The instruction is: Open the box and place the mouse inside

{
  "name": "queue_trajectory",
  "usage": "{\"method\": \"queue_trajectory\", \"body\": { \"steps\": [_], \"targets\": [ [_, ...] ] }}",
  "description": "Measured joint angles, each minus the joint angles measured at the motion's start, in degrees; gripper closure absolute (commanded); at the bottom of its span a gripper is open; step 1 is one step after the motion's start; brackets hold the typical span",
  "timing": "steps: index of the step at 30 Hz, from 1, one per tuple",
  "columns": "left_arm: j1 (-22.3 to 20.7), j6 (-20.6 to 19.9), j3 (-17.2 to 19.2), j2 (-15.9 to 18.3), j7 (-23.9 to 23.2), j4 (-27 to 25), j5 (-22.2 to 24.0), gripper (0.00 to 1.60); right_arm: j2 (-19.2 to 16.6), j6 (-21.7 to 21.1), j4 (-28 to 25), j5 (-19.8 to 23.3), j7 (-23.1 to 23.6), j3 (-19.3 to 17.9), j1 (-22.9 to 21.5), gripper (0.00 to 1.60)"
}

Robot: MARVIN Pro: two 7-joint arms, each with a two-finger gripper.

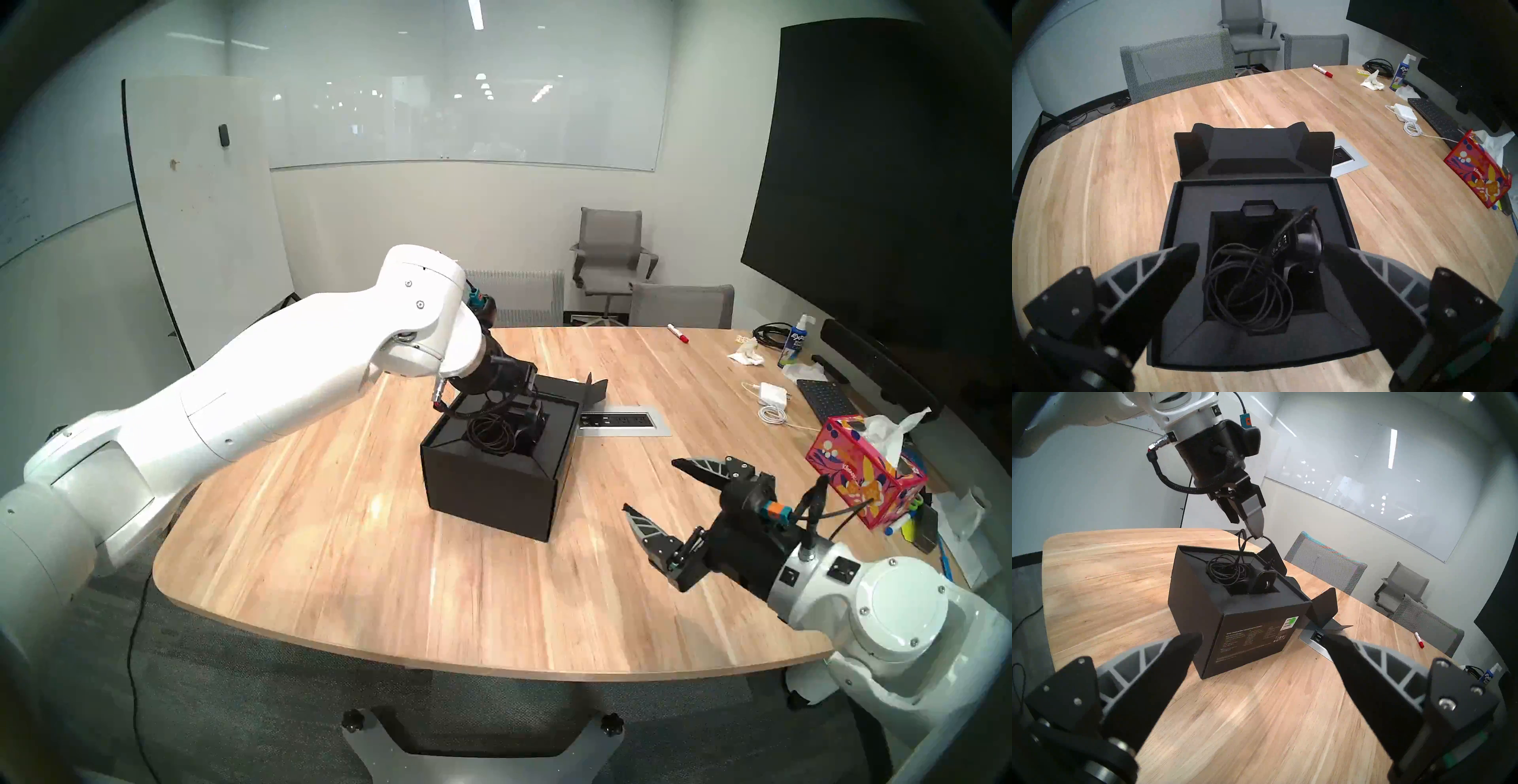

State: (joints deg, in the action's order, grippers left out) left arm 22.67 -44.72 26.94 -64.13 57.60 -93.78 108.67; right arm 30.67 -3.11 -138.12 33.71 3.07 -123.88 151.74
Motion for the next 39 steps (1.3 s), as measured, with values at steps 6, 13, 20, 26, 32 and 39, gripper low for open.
{"method": "queue_trajectory", "body": {
  "steps": [6,13,20,26,32,39],
  "targets": [
    [-0.19,-1.42,1.62,2.58,0.68,-2.79,2.93,0.00,0.00,0.00,0.00,0.00,0.00,0.00,0.00,0.00],
    [0.33,-3.69,3.64,6.77,-0.93,-6.70,5.60,0.00,0.00,0.00,0.00,0.00,0.00,0.00,0.00,0.00],
    [2.75,-7.76,7.75,12.01,-4.80,-9.56,7.32,0.00,0.00,0.00,0.00,0.00,0.00,0.00,0.00,0.00],
    [5.31,-9.89,11.39,16.22,-7.43,-11.97,7.87,0.00,0.00,0.00,0.00,0.00,0.00,0.01,-0.01,0.00],
    [8.67,-10.37,14.81,20.53,-8.52,-14.84,7.94,0.00,0.00,0.00,0.00,0.00,0.00,0.01,-0.01,0.00],
    [13.31,-10.39,17.92,25.78,-11.02,-17.78,6.83,0.00,0.00,0.00,0.00,0.00,0.00,0.01,-0.01,0.00]
  ]
}}
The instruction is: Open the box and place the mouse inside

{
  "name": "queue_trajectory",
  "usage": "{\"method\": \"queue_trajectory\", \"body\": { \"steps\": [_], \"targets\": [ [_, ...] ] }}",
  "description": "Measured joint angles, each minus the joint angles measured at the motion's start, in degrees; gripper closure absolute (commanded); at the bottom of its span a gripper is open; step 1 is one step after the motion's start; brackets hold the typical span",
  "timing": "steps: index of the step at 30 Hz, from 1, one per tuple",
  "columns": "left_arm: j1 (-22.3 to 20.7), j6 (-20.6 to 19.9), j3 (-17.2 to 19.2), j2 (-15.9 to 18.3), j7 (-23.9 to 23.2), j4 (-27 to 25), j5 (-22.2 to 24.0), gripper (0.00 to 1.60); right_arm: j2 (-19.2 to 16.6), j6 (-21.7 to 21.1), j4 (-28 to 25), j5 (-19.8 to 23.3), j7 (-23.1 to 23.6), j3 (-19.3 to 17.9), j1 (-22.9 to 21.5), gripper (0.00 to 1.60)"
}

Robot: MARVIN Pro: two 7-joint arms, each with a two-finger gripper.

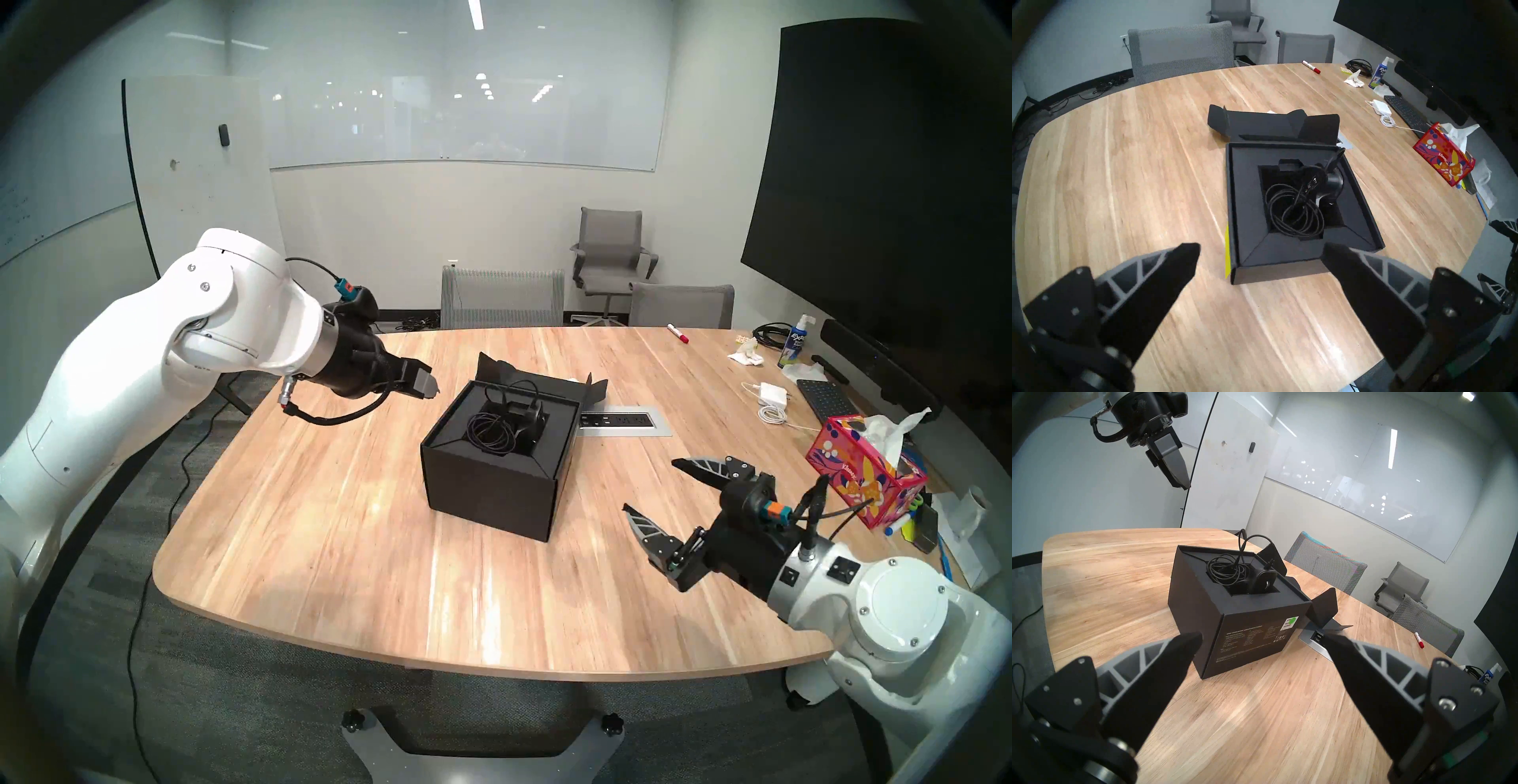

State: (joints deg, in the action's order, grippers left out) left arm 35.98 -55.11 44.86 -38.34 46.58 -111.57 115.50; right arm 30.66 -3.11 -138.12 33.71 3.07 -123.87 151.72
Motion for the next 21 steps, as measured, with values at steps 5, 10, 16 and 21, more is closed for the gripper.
{"method": "queue_trajectory", "body": {
  "steps": [5,10,16,21],
  "targets": [
    [3.11,0.00,1.51,3.22,-2.74,-0.99,-1.48,0.00,0.00,0.00,0.00,0.00,0.00,0.00,0.00,0.00],
    [6.57,-0.01,3.04,6.88,-7.44,-2.04,-4.51,0.00,0.00,0.00,0.00,0.00,0.00,0.00,0.00,0.00],
    [10.95,1.36,4.19,11.14,-14.84,-2.63,-9.10,0.00,0.00,0.00,0.00,0.00,0.00,0.00,0.00,0.00],
    [13.77,4.72,4.83,12.97,-20.25,-2.24,-12.26,0.00,0.00,0.00,0.00,0.00,0.00,0.00,-0.01,0.00]
  ]
}}
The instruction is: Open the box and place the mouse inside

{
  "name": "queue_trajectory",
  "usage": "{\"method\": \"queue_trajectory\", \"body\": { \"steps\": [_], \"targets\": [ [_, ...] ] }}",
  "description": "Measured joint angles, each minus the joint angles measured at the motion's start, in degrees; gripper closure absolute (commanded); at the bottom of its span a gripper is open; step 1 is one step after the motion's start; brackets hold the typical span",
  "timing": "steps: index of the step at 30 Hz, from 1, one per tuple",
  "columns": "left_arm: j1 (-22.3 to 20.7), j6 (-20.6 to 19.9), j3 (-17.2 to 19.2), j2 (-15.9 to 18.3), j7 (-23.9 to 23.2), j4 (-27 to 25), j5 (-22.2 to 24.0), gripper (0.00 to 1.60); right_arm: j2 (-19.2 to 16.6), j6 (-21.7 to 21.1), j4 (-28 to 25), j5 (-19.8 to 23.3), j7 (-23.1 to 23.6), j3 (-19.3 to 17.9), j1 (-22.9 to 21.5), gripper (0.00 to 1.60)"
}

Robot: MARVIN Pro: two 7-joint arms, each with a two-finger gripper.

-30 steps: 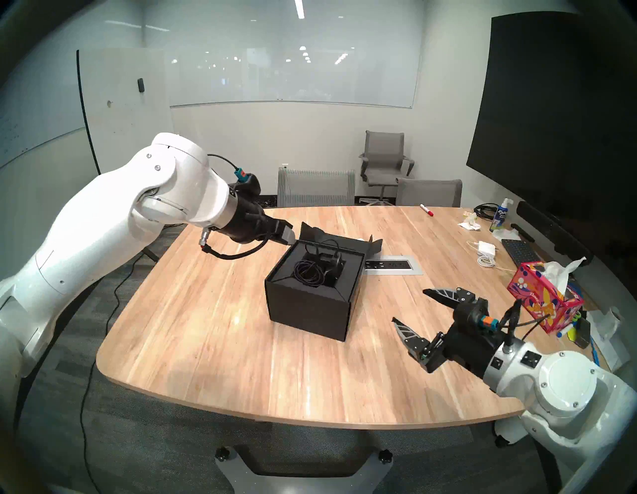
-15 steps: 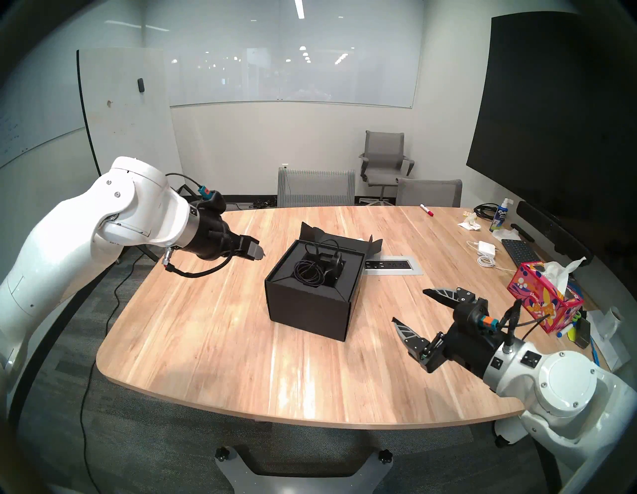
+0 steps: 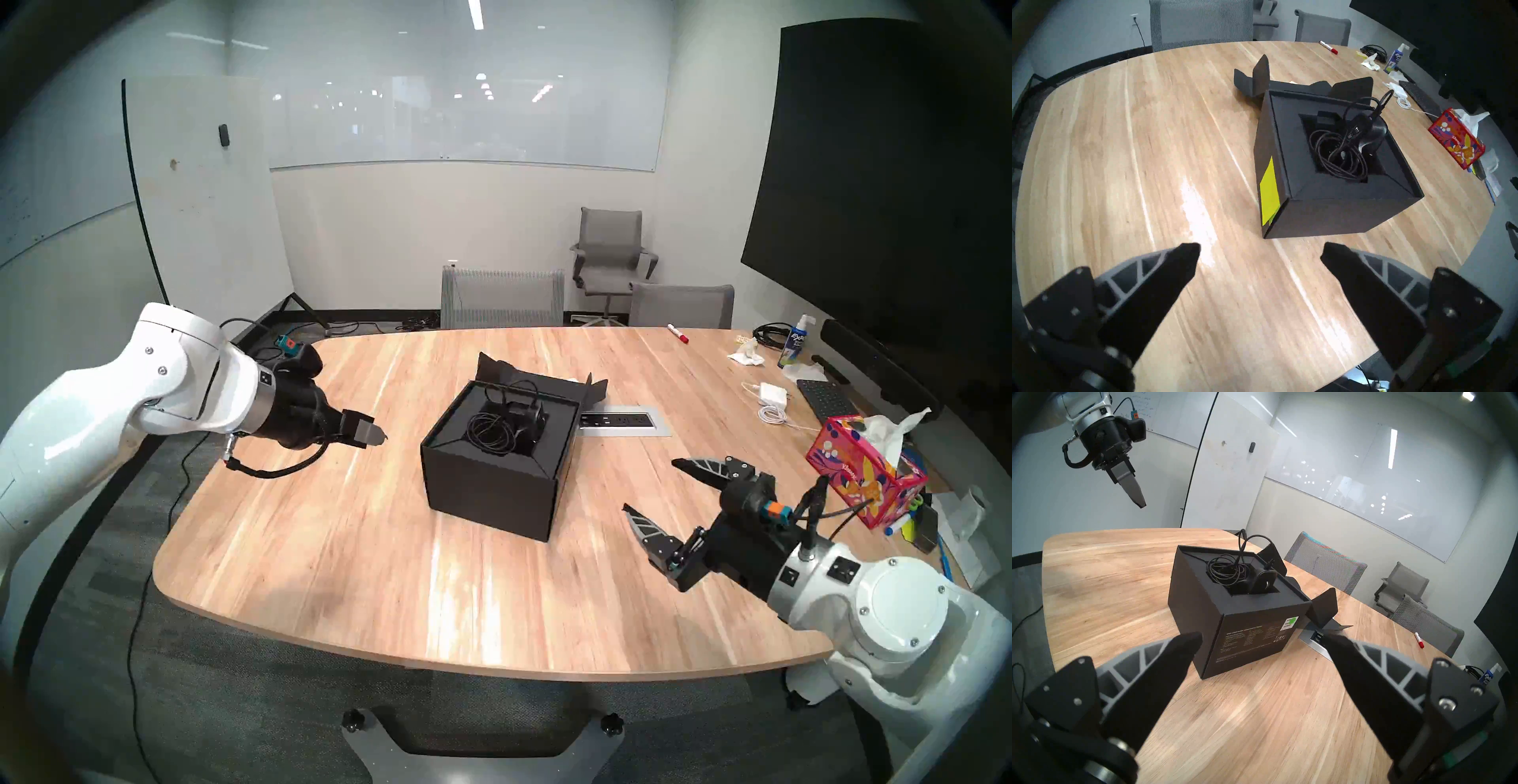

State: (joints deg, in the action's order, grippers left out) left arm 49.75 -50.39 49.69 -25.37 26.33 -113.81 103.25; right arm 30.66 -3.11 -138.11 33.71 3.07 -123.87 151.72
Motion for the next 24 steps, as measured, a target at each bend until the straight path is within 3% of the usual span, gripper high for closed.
{"method": "queue_trajectory", "body": {
  "steps": [14,24],
  "targets": [
    [6.24,10.05,1.25,4.02,-13.81,2.57,-6.56,0.00,0.00,0.00,0.00,0.00,0.00,0.00,0.00,0.00],
    [8.80,12.84,1.38,7.35,-23.24,4.69,-10.00,0.00,0.00,0.00,0.00,0.00,0.00,0.00,-0.01,0.00]
  ]
}}
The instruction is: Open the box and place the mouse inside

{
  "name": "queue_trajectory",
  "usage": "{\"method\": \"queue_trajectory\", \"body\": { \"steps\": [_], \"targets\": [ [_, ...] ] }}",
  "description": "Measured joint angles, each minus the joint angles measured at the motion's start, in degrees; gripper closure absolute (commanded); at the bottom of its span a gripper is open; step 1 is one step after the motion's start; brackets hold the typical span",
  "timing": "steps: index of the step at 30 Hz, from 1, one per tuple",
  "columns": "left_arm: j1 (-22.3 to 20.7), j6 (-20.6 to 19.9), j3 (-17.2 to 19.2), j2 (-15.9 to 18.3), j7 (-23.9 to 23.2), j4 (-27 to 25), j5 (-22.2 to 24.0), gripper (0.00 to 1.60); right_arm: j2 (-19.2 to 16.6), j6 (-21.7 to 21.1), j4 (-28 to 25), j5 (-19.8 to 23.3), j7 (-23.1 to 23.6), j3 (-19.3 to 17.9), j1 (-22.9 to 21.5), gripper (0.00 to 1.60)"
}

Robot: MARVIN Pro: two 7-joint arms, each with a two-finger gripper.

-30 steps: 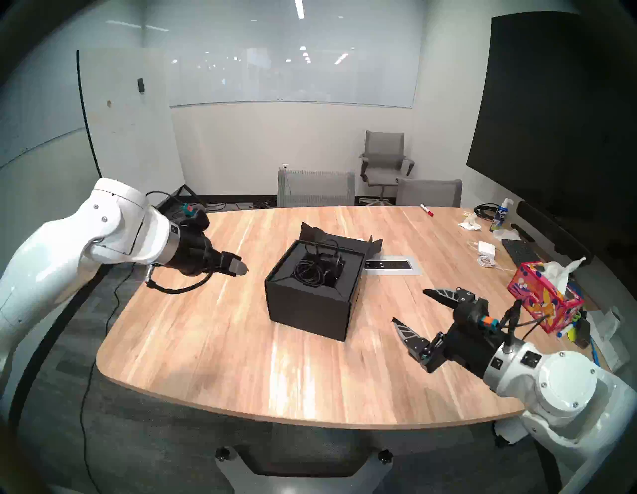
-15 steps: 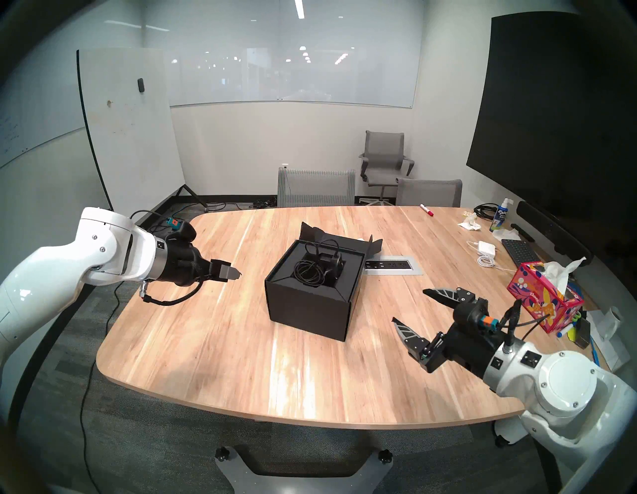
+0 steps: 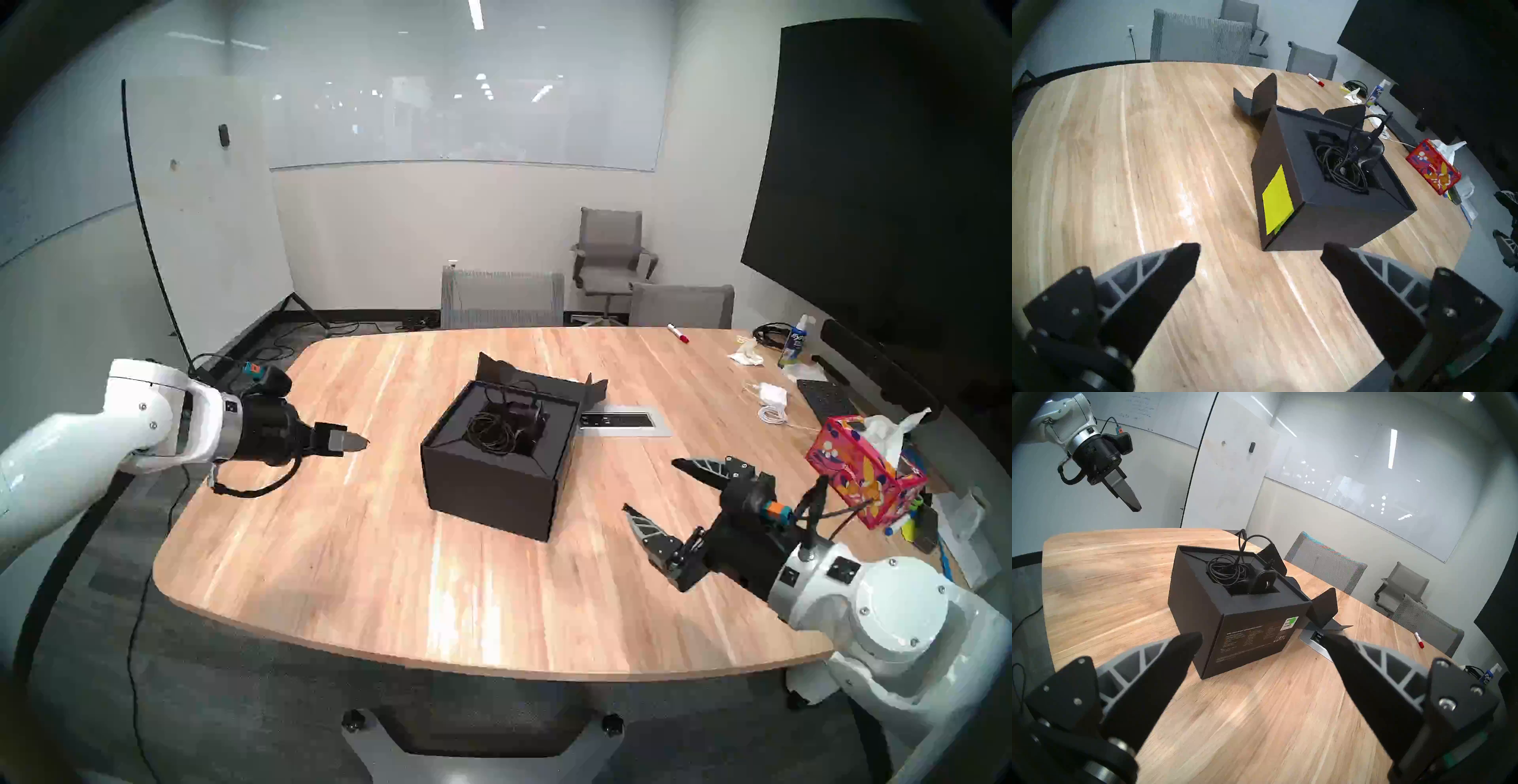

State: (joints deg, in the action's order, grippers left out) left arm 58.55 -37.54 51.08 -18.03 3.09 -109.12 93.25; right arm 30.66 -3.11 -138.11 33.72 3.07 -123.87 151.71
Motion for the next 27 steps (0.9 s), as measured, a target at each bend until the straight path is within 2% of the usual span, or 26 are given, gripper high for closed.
{"method": "queue_trajectory", "body": {
  "steps": [14,27],
  "targets": [
    [2.07,5.73,-0.12,3.42,-13.89,2.56,-7.06,0.00,0.00,0.00,0.00,0.00,0.00,0.00,0.00,0.00],
    [5.70,17.33,-1.79,6.10,-27.44,5.37,-14.41,0.00,0.00,0.00,0.00,0.00,0.00,0.00,-0.01,0.00]
  ]
}}
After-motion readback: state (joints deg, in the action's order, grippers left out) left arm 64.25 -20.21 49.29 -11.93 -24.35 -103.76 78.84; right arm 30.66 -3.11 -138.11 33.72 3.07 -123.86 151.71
